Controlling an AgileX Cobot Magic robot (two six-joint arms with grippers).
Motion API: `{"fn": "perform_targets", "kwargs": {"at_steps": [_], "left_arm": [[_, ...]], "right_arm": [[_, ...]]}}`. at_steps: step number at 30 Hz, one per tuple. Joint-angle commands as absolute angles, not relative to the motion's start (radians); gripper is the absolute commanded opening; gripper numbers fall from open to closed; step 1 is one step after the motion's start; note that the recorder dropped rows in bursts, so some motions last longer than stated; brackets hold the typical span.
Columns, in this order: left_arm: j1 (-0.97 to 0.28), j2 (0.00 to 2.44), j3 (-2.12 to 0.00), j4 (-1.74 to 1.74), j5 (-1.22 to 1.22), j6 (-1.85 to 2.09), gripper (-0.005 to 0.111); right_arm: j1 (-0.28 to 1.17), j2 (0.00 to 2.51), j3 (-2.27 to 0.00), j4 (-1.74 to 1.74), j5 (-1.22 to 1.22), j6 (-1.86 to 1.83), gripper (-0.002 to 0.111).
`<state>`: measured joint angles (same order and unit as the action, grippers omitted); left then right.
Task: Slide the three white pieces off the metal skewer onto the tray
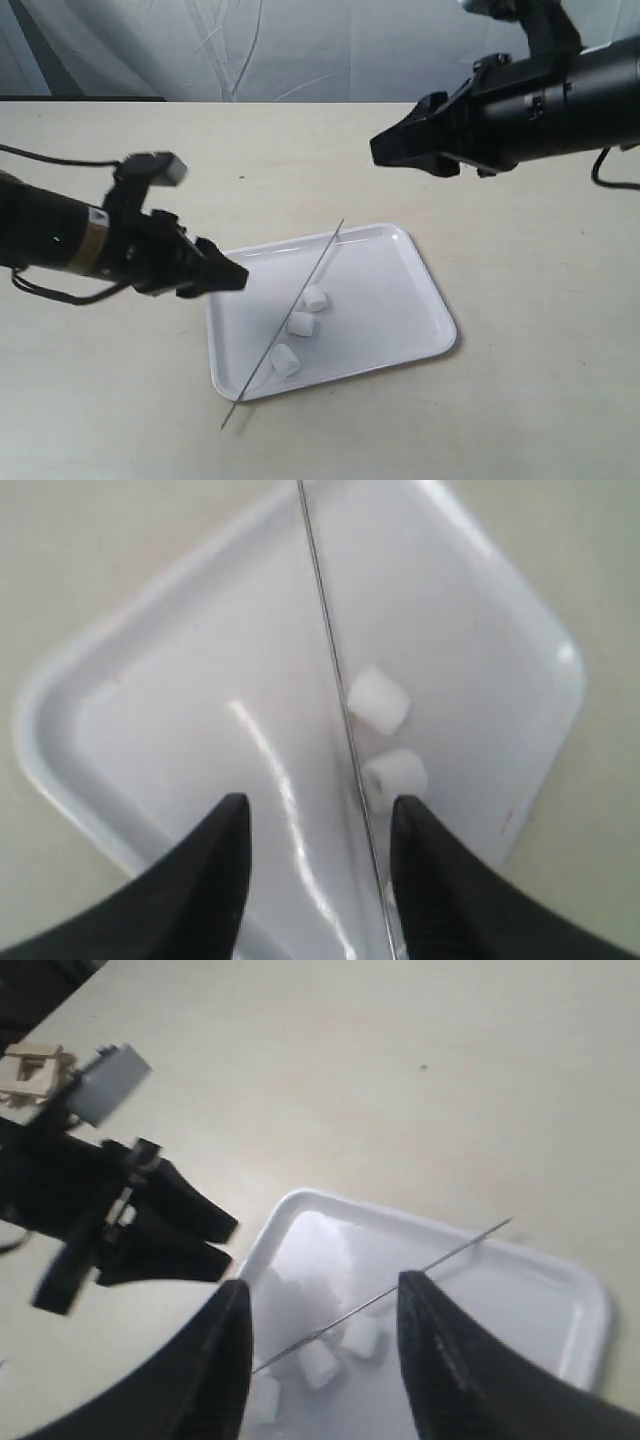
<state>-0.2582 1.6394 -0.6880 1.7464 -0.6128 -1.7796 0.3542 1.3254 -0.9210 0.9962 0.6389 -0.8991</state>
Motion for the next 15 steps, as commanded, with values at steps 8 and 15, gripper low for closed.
{"fn": "perform_targets", "kwargs": {"at_steps": [8,15], "left_arm": [[0.171,0.973,-0.69,1.744,-0.714,-1.705,0.043],[0.217,0.524,-0.653,1.744,-0.486,-1.664,0.042]], "right_arm": [[0.348,0.964,-1.061,0.453,0.426,-0.565,0.045],[0.348,0.735,-0.955,0.392,0.256,-0.471,0.045]]}}
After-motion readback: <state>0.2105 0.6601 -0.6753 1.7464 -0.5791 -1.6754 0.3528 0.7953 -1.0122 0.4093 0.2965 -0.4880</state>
